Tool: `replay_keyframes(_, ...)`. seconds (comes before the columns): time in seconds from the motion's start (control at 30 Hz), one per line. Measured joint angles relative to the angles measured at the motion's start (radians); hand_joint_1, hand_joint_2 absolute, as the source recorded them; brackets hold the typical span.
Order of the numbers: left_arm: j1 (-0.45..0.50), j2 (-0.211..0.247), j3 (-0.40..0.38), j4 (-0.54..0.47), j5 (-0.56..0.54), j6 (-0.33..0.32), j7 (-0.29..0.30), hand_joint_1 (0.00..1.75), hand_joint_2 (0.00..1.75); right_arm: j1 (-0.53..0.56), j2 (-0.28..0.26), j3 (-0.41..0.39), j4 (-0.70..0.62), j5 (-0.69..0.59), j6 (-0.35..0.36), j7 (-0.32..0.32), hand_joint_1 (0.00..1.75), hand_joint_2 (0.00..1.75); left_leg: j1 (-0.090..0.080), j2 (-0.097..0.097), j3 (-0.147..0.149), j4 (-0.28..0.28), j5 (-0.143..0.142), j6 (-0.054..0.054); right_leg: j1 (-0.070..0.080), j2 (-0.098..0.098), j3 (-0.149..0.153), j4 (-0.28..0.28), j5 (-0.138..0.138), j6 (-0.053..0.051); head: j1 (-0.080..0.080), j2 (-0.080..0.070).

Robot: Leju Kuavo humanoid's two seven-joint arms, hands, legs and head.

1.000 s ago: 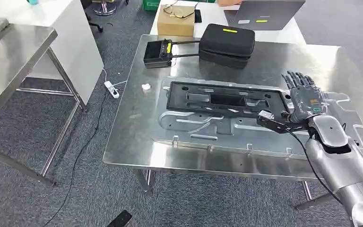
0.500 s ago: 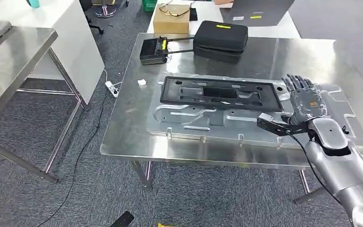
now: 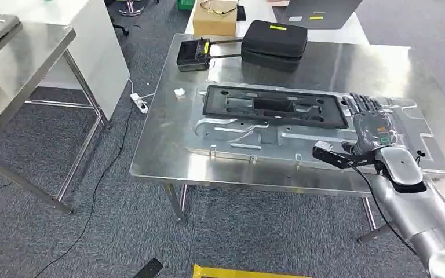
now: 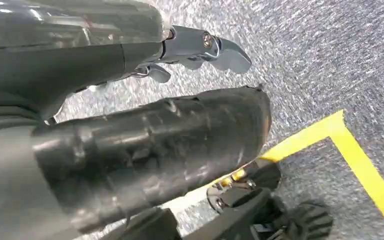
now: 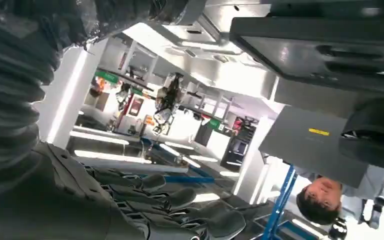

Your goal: Take the parts from the cabinet and place them on the table.

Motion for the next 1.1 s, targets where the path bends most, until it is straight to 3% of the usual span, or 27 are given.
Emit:
replay_keyframes(0.07,0.002,0.0,0.0,0.0,0.0,0.0,0.002,0.0,0.0,0.003,0.0,0.0,0.0,0.0,0.0,0.002,0.0,1.75,0.0,0.001,-0.009,0.001,0.006,0.003,-0.006,0.001,-0.061,0.151,-0.084,0.011,-0.001,0.0)
replay_keyframes(0.1,0.004,0.0,0.0,0.0,0.0,-0.001,0.002,0.0,0.0,0.009,0.0,0.0,0.0,0.0,0.0,0.002,0.0,1.75,-0.001,0.001,-0.014,0.002,0.008,0.003,-0.008,0.0,-0.09,0.221,-0.11,0.015,-0.001,0.0)
replay_keyframes(0.13,0.005,0.0,0.0,0.0,0.0,-0.001,0.003,0.0,0.0,0.014,0.0,0.0,0.0,0.0,0.0,0.002,0.0,1.75,-0.001,0.001,-0.018,0.004,0.01,0.002,-0.01,0.0,-0.099,0.251,-0.113,0.018,-0.001,0.0)
replay_keyframes(0.17,0.006,0.0,0.0,0.0,0.0,0.0,0.003,0.0,0.0,0.017,0.0,0.0,0.0,0.0,0.0,0.002,0.0,1.75,0.0,0.001,-0.021,0.007,0.01,0.001,-0.014,0.0,-0.082,0.226,-0.089,0.02,0.0,0.0)
replay_keyframes(0.2,0.006,0.0,0.0,0.0,0.0,0.0,0.003,0.0,0.0,0.016,0.0,-0.001,0.0,0.0,-0.001,0.002,0.0,1.75,0.0,0.0,-0.023,0.012,0.01,0.001,-0.018,0.0,-0.042,0.159,-0.05,0.021,-0.001,0.0)
replay_keyframes(0.23,0.006,0.0,0.0,0.0,-0.001,0.0,0.003,0.0,0.0,0.015,-0.001,-0.002,0.0,0.0,-0.002,0.002,0.0,1.75,0.001,0.0,-0.024,0.018,0.008,-0.002,-0.02,-0.001,0.013,0.062,-0.005,0.021,0.0,0.0)
replay_keyframes(0.27,0.005,0.0,0.0,0.0,-0.001,0.0,0.003,0.0,0.0,0.014,-0.001,-0.003,0.0,0.0,-0.003,0.002,0.0,1.75,0.001,0.0,-0.025,0.022,0.005,-0.006,-0.021,-0.002,0.055,-0.02,0.018,0.02,0.0,0.0)
replay_keyframes(0.3,0.004,0.0,0.0,0.0,-0.001,0.0,0.003,0.0,0.0,0.014,0.0,-0.007,0.0,0.0,-0.003,0.002,0.0,1.75,-0.005,0.0,-0.032,0.025,0.006,-0.013,-0.012,-0.001,0.065,-0.039,-0.003,0.016,0.0,0.0)
replay_keyframes(0.43,0.005,0.0,0.0,0.0,-0.003,0.002,0.003,0.0,0.0,0.016,-0.001,-0.011,-0.001,0.0,-0.005,0.002,0.0,1.75,-0.007,-0.001,-0.04,0.024,0.015,-0.033,-0.01,0.001,0.053,-0.044,0.012,-0.008,-0.001,0.0)
replay_keyframes(0.47,0.005,0.001,0.0,0.0,-0.003,0.002,0.003,0.0,0.0,0.016,-0.001,-0.013,-0.001,0.0,-0.005,0.002,0.0,1.75,-0.003,-0.001,-0.047,0.035,0.002,-0.038,-0.019,-0.002,0.056,-0.052,0.018,-0.018,-0.002,0.0)
replay_keyframes(0.5,0.004,0.0,0.0,0.0,-0.003,0.002,0.003,0.0,0.0,0.015,-0.001,-0.014,-0.002,0.0,-0.005,0.002,0.0,1.75,-0.004,-0.001,-0.061,0.066,-0.027,-0.042,-0.018,-0.002,0.054,-0.056,0.022,-0.026,-0.001,0.0)
replay_keyframes(0.57,0.004,0.001,0.0,0.0,-0.003,0.002,0.003,0.0,0.0,0.015,0.0,-0.015,-0.003,0.0,-0.005,0.002,0.0,1.75,-0.001,-0.001,-0.127,0.217,-0.111,-0.046,-0.014,-0.004,0.046,-0.054,0.027,-0.034,-0.002,0.0)
replay_keyframes(0.6,0.005,0.001,0.0,0.0,-0.003,0.002,0.003,0.0,0.0,0.015,0.0,-0.015,-0.003,0.0,-0.005,0.002,0.0,1.75,-0.001,-0.001,-0.158,0.29,-0.14,-0.048,-0.013,-0.004,0.041,-0.052,0.029,-0.035,-0.002,0.0)
replay_keyframes(0.63,0.007,0.001,0.0,0.0,-0.003,0.002,0.004,0.0,0.0,0.015,0.0,-0.015,-0.003,0.0,-0.005,0.002,0.0,1.75,-0.001,-0.001,-0.177,0.338,-0.149,-0.048,-0.011,-0.004,0.035,-0.049,0.03,-0.035,-0.002,0.0)
replay_keyframes(0.67,0.007,0.001,0.0,0.0,-0.003,0.002,0.005,0.0,0.0,0.016,0.0,-0.015,-0.003,0.0,-0.005,0.001,0.0,1.75,-0.001,-0.001,-0.17,0.331,-0.134,-0.047,-0.011,-0.004,0.031,-0.044,0.031,-0.035,-0.002,0.0)
replay_keyframes(0.7,0.007,0.001,0.0,0.0,-0.003,0.002,0.006,0.0,0.0,0.016,0.0,-0.015,-0.003,0.0,-0.005,0.001,0.0,1.75,-0.001,-0.001,-0.139,0.276,-0.1,-0.045,-0.011,-0.004,0.028,-0.04,0.031,-0.034,-0.002,0.0)
replay_keyframes(0.77,0.005,0.001,0.0,0.0,-0.003,0.002,0.006,0.0,0.0,0.015,0.0,-0.016,-0.003,0.0,-0.005,0.001,0.0,1.75,-0.001,-0.001,-0.049,0.114,-0.026,-0.039,-0.011,-0.003,0.026,-0.033,0.031,-0.032,-0.002,0.0)
replay_keyframes(0.8,0.003,0.001,0.0,0.0,-0.003,0.002,0.007,0.0,0.0,0.015,0.0,-0.018,-0.004,0.0,-0.005,0.001,0.0,1.75,-0.001,-0.003,-0.017,0.049,-0.035,-0.034,-0.011,-0.004,0.022,-0.03,0.033,-0.027,-0.002,0.0)
replay_keyframes(0.87,0.002,0.001,0.0,0.0,-0.004,0.002,0.009,0.0,0.0,0.012,0.0,-0.019,-0.004,0.0,-0.004,0.001,0.0,1.75,-0.006,-0.004,-0.024,0.047,-0.02,-0.029,-0.005,-0.002,0.012,-0.026,0.041,-0.011,-0.002,0.0)
replay_keyframes(0.93,0.004,0.001,0.0,0.0,-0.004,0.002,0.009,0.0,0.0,0.013,0.0,-0.019,-0.005,0.0,-0.004,-0.001,0.0,1.75,-0.01,-0.004,-0.029,0.046,-0.011,-0.016,-0.007,-0.002,0.012,-0.034,0.051,0.004,-0.002,0.0)
replay_keyframes(0.97,0.004,0.002,0.0,0.0,-0.004,0.003,0.009,0.0,0.0,0.014,-0.001,-0.019,-0.005,0.0,-0.003,-0.001,0.0,1.75,-0.002,-0.002,-0.031,0.034,0.001,-0.008,-0.009,-0.001,0.009,-0.031,0.046,0.009,-0.001,0.0)
replay_keyframes(1.0,0.001,0.002,0.0,0.0,-0.004,0.004,0.009,0.0,0.0,0.013,-0.002,-0.019,-0.005,0.0,-0.003,-0.002,0.0,1.75,-0.001,0.0,-0.035,0.031,0.008,-0.002,-0.01,-0.001,0.001,-0.014,0.018,0.014,-0.001,0.0)
replay_keyframes(1.03,-0.001,0.002,0.0,0.0,-0.004,0.004,0.009,0.0,0.0,0.012,-0.004,-0.021,-0.005,0.0,-0.003,-0.002,0.0,1.75,-0.001,0.0,-0.042,0.03,0.013,0.004,-0.011,-0.001,-0.017,0.034,-0.028,0.018,-0.001,0.0)
replay_keyframes(1.1,-0.001,0.002,0.0,0.0,-0.004,0.004,0.009,0.0,0.0,0.013,-0.004,-0.022,-0.005,0.0,-0.003,-0.002,0.0,1.75,-0.004,0.0,-0.058,0.031,0.025,0.007,-0.011,0.0,-0.076,0.195,-0.118,0.026,-0.001,0.0)
